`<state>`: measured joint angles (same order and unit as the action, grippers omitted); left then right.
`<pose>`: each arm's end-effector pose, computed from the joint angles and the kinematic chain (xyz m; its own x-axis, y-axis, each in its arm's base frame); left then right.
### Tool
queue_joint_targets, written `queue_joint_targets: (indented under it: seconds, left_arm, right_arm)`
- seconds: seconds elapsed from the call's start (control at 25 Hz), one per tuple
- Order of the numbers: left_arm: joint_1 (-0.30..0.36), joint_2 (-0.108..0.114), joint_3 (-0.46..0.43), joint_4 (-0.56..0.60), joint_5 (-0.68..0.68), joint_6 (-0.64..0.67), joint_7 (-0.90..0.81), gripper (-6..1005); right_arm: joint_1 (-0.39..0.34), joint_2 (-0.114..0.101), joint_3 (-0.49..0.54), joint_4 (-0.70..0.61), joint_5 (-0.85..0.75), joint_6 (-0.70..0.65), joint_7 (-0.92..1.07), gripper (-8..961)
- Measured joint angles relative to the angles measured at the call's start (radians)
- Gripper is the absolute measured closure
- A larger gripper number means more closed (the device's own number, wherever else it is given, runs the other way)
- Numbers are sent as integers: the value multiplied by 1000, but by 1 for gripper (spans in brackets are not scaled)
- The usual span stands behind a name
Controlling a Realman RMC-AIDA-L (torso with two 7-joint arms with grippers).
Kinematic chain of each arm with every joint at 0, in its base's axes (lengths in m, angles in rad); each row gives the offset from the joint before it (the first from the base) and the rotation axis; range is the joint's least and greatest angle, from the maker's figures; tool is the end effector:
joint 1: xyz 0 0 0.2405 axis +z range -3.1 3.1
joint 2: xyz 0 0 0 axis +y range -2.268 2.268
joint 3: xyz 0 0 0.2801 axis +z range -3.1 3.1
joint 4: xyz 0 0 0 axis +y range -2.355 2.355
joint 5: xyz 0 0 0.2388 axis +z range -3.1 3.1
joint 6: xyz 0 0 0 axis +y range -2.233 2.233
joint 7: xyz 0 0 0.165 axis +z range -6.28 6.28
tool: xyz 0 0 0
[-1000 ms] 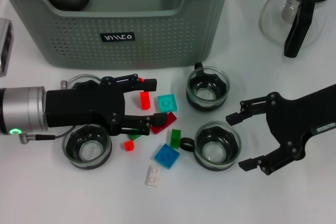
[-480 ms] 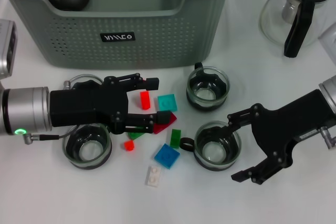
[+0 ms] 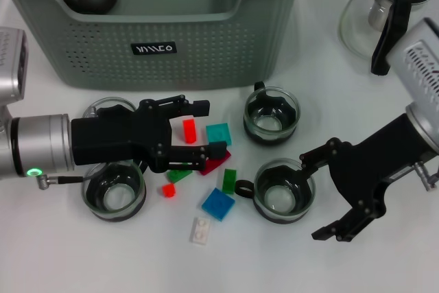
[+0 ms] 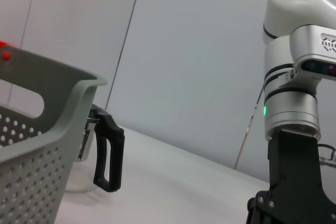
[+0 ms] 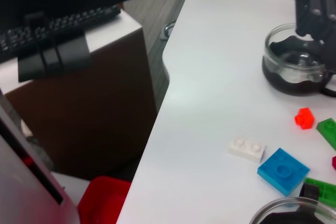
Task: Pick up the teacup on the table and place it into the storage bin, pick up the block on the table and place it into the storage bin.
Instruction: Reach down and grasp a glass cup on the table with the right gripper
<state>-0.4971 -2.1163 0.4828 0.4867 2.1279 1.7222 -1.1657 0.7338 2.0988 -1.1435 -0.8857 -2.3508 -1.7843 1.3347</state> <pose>-0.2994 0.3145 -0.0608 0.7224 0.3295 0.6079 0.4246 -0.9053 -0.0139 0.2088 0.3578 -0.0691 0.9826 0.1781 0.0526 0.1577 -0.9496 0.2708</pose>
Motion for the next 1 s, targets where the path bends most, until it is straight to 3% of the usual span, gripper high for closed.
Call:
queue_joint_targets:
  seconds: [0.32, 1.0]
  left_arm:
    - [0, -5, -1, -1, 0, 0, 0, 126]
    - [0, -5, -1, 0, -2, -3, 2, 127]
  right_arm:
    - [36, 3, -133, -11, 4, 47, 62, 38]
    - [77, 4, -298, -24, 1, 114, 176, 39]
